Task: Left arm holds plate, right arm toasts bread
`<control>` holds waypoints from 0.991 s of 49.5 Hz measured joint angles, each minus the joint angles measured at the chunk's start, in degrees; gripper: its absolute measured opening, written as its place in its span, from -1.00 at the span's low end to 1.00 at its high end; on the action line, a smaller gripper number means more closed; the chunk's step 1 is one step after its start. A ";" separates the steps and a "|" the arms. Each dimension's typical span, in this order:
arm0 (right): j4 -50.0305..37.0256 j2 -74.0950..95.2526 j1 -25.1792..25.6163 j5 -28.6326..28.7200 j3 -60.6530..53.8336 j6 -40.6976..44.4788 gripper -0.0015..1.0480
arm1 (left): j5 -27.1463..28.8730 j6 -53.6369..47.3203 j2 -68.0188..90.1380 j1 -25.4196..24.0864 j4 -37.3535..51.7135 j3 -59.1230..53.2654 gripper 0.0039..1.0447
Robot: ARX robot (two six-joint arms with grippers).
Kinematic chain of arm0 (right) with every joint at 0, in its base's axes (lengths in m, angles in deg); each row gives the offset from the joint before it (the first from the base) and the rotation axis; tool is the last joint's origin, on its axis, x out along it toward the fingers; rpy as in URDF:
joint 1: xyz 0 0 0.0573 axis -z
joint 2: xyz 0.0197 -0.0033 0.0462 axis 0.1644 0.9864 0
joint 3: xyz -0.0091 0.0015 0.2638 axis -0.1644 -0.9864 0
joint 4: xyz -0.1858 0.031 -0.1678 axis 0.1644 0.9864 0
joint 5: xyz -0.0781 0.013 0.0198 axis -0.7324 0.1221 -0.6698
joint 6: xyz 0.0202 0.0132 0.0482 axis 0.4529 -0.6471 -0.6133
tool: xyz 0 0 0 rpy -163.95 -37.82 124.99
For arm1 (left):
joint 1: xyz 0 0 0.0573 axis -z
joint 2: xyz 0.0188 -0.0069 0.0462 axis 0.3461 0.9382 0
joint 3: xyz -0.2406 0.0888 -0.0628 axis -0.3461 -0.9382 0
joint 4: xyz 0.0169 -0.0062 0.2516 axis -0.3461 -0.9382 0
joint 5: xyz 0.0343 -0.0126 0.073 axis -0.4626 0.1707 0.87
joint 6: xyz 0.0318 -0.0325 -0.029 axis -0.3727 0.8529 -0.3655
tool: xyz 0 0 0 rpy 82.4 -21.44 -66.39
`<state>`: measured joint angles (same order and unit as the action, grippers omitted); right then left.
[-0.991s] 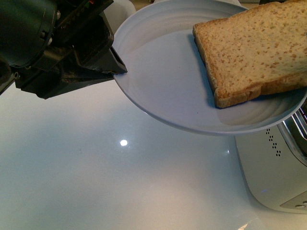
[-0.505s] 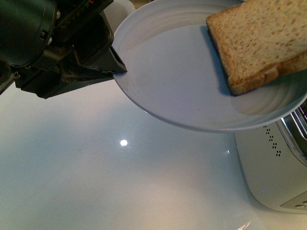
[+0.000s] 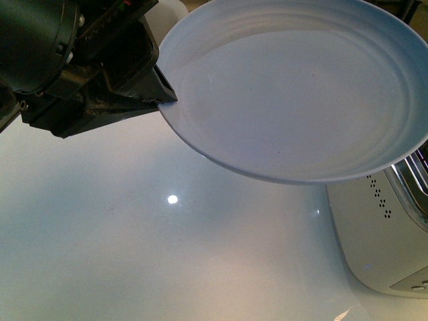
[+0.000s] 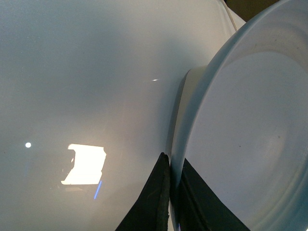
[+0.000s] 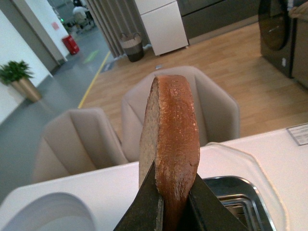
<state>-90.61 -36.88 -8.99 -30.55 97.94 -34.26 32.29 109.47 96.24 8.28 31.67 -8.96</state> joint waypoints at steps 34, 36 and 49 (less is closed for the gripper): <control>-12.00 18.88 -5.25 -10.99 -7.54 15.61 -0.93 | 0.02 0.00 0.00 0.00 0.00 0.00 -0.94; -12.39 19.69 -5.35 -11.34 -7.54 15.65 -0.93 | 0.00 0.00 0.00 0.00 0.00 0.00 -0.94; -14.21 23.89 -7.02 -14.86 -7.52 16.50 -0.93 | 0.00 0.00 0.00 0.00 0.00 0.00 -0.94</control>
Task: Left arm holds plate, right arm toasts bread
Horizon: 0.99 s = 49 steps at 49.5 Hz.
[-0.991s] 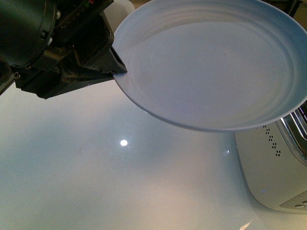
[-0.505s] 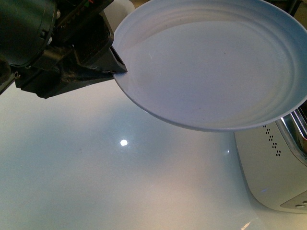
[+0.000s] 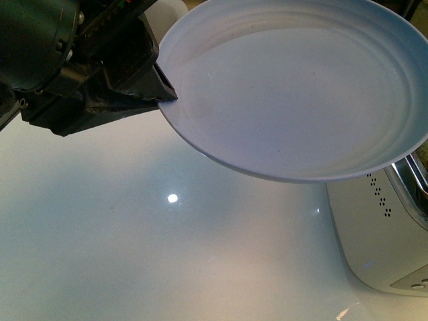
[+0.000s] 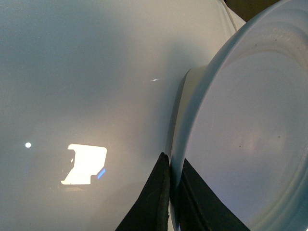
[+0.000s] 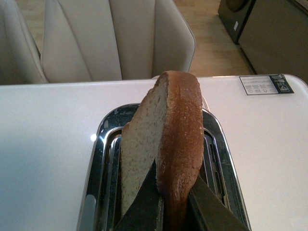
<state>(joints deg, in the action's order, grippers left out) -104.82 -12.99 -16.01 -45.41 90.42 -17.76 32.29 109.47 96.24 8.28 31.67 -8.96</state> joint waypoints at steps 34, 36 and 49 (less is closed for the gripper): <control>-0.57 1.60 -5.35 -5.84 -2.64 3.15 -0.93 | 0.02 0.00 0.00 0.00 0.00 0.00 -0.94; -0.50 1.57 -5.35 -5.84 -2.64 3.21 -0.93 | 0.02 0.00 0.00 0.00 0.00 0.00 -0.94; 1.75 0.00 -5.44 -5.90 -2.64 4.72 -0.93 | 0.00 0.00 0.00 0.00 0.00 0.00 -0.94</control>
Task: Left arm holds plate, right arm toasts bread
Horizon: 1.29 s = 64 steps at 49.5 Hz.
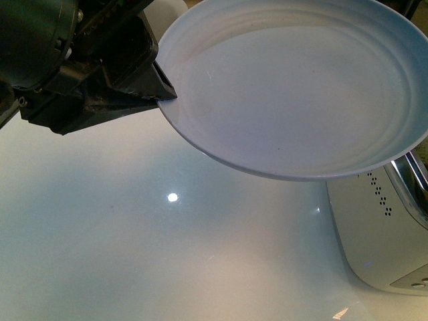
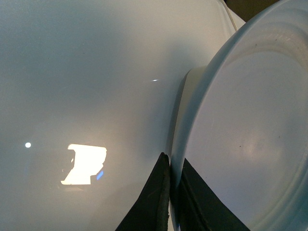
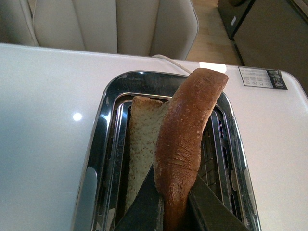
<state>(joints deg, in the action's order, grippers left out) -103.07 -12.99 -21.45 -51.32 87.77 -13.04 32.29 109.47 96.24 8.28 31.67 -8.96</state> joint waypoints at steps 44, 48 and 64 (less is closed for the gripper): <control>6.38 -6.88 1.11 1.14 -0.55 1.29 -0.93 | 0.00 0.00 0.00 0.00 0.00 0.00 -0.94; 6.08 -6.49 1.05 1.29 -0.55 1.25 -0.93 | 0.00 0.00 0.00 0.00 0.00 0.00 -0.94; 0.52 1.62 1.09 3.08 -0.57 -0.94 -0.93 | -0.02 0.00 0.00 0.00 0.00 0.00 -0.94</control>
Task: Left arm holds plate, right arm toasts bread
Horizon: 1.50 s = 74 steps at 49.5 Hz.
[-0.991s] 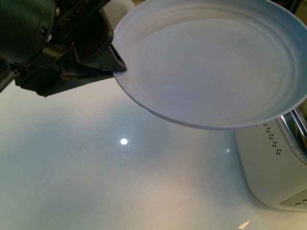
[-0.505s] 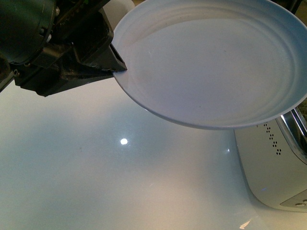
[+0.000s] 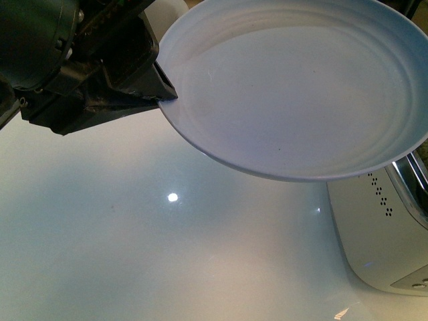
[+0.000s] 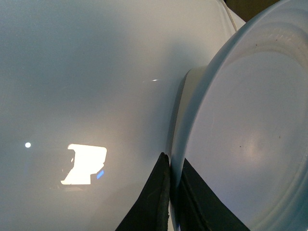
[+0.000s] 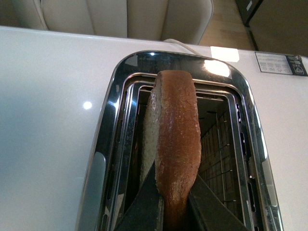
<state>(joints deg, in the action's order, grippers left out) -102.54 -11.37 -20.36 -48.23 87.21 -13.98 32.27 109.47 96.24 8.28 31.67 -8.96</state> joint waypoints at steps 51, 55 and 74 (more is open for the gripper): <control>11.58 -25.51 8.15 3.30 -5.77 -2.47 0.83 | 0.02 0.00 0.00 0.00 0.00 0.00 -0.94; 11.69 -27.17 8.41 3.34 -5.77 -2.60 0.83 | 0.00 0.00 0.00 0.02 0.00 0.00 -0.94; -11.74 -31.39 10.69 13.79 -16.50 -2.32 -0.07 | -0.02 0.02 -0.09 0.07 0.02 0.00 -0.94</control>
<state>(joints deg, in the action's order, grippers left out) -114.28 -42.76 -9.67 -34.44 70.70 -16.29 32.25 109.49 96.15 8.35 31.69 -8.96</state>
